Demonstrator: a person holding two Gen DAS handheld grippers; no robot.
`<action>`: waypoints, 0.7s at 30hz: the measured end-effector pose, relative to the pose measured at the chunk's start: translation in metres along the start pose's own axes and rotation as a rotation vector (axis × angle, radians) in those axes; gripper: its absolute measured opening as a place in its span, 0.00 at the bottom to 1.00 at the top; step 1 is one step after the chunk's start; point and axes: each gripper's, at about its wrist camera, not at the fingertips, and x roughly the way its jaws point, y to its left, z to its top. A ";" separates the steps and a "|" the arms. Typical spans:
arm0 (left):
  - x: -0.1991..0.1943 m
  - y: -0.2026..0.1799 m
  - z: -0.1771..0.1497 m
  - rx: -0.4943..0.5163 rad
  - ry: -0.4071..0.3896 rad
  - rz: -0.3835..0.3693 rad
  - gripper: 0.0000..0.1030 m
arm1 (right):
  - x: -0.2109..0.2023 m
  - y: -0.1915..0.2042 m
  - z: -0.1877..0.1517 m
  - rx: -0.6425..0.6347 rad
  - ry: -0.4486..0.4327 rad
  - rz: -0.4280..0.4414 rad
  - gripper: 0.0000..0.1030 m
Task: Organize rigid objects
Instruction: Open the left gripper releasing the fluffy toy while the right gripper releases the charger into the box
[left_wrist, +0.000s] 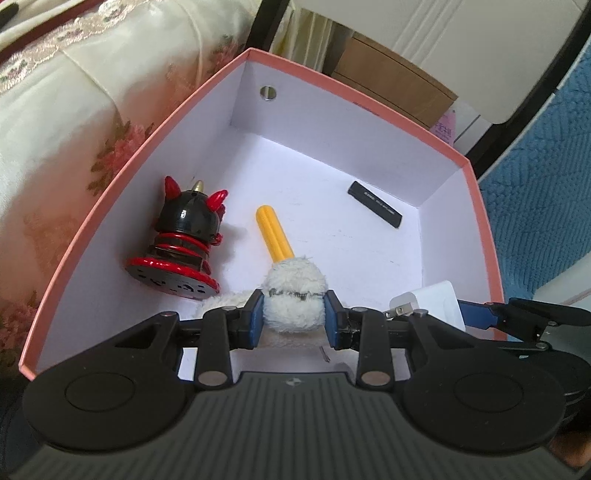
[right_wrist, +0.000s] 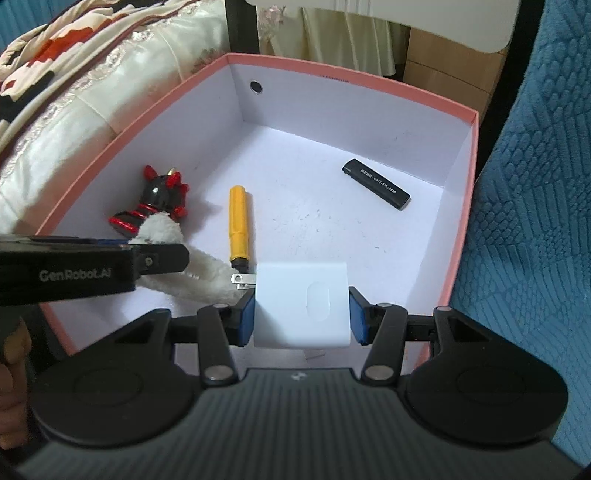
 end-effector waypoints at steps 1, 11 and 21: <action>0.001 0.001 0.001 0.000 0.003 -0.002 0.36 | 0.001 0.001 0.001 -0.010 0.002 -0.006 0.52; -0.003 0.003 0.002 0.007 -0.007 -0.004 0.37 | -0.001 0.004 0.008 -0.002 -0.010 0.010 0.52; -0.037 -0.005 0.005 0.019 -0.079 -0.009 0.37 | -0.036 0.001 0.006 0.017 -0.078 0.021 0.52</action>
